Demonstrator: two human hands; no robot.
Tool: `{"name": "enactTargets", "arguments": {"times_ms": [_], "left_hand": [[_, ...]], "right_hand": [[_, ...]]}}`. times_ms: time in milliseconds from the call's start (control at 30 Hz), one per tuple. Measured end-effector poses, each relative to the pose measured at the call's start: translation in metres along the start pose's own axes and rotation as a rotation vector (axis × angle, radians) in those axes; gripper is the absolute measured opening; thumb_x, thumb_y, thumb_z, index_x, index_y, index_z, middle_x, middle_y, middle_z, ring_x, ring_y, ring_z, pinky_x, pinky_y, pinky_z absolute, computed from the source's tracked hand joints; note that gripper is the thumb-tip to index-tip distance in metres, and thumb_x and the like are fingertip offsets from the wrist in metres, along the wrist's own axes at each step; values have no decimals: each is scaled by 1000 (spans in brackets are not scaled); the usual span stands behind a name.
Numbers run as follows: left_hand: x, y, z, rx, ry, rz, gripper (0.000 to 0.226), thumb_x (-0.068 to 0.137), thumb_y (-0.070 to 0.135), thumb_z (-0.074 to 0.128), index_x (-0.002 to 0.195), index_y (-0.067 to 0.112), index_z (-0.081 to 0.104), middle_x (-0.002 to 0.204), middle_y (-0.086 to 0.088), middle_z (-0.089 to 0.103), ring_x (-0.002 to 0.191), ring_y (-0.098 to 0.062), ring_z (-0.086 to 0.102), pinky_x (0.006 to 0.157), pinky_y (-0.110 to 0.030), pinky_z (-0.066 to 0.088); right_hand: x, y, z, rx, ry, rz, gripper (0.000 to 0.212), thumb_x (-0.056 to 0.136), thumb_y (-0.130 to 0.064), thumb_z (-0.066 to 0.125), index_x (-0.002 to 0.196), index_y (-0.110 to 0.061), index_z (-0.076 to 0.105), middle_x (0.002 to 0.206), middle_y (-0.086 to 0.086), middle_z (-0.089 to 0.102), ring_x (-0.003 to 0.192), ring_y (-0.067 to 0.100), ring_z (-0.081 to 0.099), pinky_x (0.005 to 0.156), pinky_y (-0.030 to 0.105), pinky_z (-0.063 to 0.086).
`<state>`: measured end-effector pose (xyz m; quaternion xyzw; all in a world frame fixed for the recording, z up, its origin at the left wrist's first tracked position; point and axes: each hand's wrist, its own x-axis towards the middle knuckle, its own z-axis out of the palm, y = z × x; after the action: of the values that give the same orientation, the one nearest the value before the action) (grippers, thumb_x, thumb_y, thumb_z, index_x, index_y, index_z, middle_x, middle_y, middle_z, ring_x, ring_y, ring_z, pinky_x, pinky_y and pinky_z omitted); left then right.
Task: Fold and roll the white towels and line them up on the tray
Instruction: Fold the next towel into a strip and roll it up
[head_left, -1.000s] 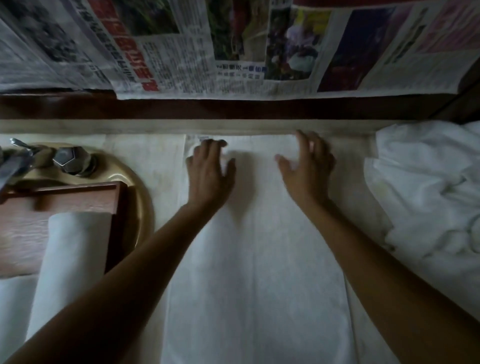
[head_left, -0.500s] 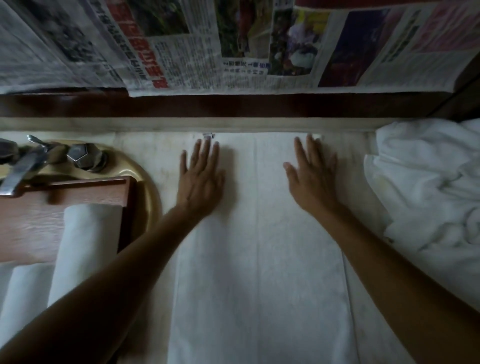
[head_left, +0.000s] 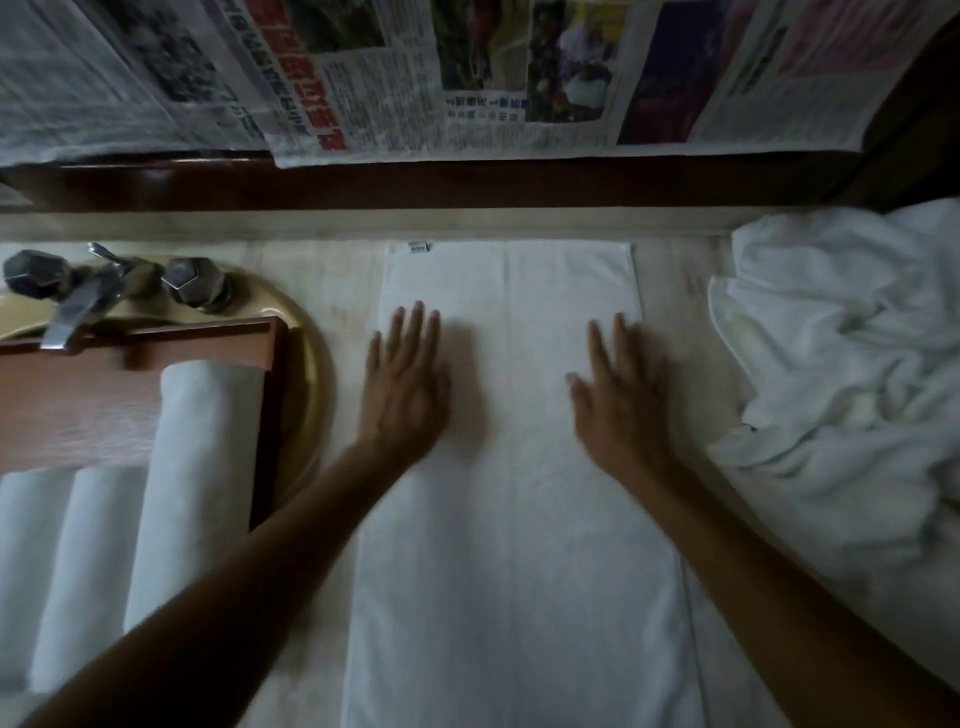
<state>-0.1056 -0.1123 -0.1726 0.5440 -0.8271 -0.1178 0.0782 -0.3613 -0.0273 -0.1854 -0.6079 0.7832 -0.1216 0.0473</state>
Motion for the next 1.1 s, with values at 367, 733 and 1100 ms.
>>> {"name": "enactTargets", "arguments": {"times_ms": [367, 733, 1100], "left_hand": [[-113, -16, 14, -68, -22, -123, 65, 108, 48, 21, 166, 18, 9, 173, -3, -2, 160, -19, -6, 129, -52, 6], [-204, 6, 28, -36, -37, 57, 64, 108, 43, 27, 165, 16, 17, 173, -5, 6, 160, -24, 4, 127, -56, 14], [-266, 22, 28, -51, -94, 91, 70, 106, 53, 30, 166, 22, 10, 174, -7, -1, 160, -23, -3, 128, -53, 11]], "right_hand": [[-64, 54, -7, -19, 68, 31, 63, 108, -44, 35, 158, -6, 35, 166, 18, 29, 153, 39, 27, 115, 62, 30], [-187, 9, -6, -117, -62, -75, 65, 105, -47, 35, 162, -17, 29, 170, 10, 19, 158, 29, 13, 124, 61, 10], [-240, -13, -8, -84, -44, -32, 67, 104, -53, 35, 162, -21, 28, 171, 9, 17, 158, 30, 11, 124, 59, 9]]}}
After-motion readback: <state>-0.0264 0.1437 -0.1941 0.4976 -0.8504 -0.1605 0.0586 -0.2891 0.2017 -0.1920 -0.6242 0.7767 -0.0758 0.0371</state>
